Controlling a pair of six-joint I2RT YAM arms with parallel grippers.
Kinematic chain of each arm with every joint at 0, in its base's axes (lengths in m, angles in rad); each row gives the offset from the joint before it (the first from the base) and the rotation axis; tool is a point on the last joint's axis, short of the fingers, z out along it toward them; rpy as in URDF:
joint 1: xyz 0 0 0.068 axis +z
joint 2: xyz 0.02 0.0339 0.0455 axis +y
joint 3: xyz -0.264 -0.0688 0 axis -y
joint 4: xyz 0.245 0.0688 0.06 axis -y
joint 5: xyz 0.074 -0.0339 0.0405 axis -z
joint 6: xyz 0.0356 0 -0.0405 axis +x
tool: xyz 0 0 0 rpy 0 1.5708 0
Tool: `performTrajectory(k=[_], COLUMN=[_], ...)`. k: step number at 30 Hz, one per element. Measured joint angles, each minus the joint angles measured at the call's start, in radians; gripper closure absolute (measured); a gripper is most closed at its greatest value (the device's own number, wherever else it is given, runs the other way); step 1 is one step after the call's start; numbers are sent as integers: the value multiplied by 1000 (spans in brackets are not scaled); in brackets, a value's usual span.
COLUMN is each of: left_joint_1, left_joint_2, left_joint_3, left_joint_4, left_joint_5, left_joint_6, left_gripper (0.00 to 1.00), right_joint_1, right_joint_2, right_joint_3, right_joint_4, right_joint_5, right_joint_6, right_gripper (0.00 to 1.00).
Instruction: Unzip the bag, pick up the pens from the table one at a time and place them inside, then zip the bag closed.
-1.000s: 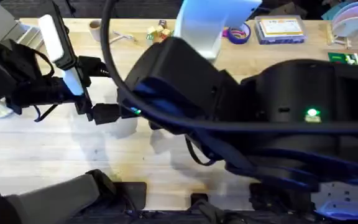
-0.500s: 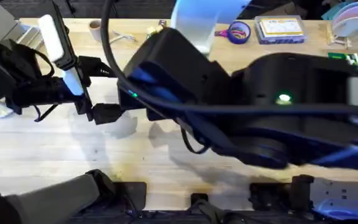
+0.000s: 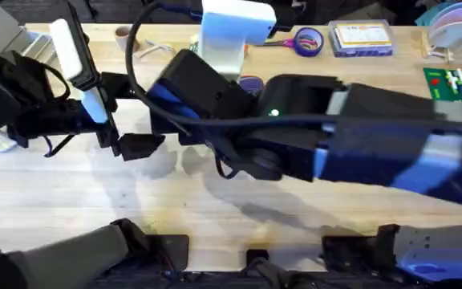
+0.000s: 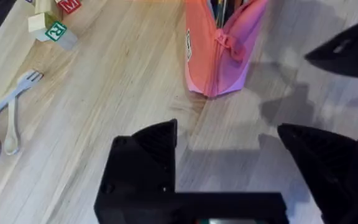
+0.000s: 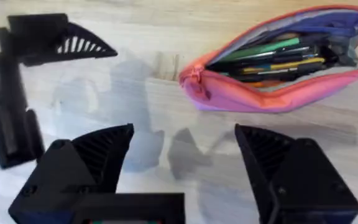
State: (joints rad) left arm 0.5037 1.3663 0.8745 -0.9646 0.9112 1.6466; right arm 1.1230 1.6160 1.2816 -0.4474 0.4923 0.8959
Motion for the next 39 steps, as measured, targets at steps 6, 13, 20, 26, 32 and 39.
performTrajectory(k=[6,13,20,26,32,39], left_joint_1=[0,0,0,0,0,0], left_joint_2=[0,0,0,0,0,0], left_joint_3=[0,0,0,0,0,0], left_joint_4=[0,0,0,0,0,0], left_joint_5=[0,0,0,0,0,0], left_joint_6=[0,0,0,0,0,0], left_gripper=[7,8,7,8,7,7], right_joint_1=[-14,-15,-27,-85,-101,-103], right_joint_2=[59,117,170,238,253,253], right_joint_3=[0,0,0,0,0,0], right_joint_4=[47,94,160,220,232,233], right_joint_5=[0,0,-1,-3,-3,-3], right_joint_6=[0,-3,-3,-6,-6,-7], right_gripper=[4,3,3,78,298,583])
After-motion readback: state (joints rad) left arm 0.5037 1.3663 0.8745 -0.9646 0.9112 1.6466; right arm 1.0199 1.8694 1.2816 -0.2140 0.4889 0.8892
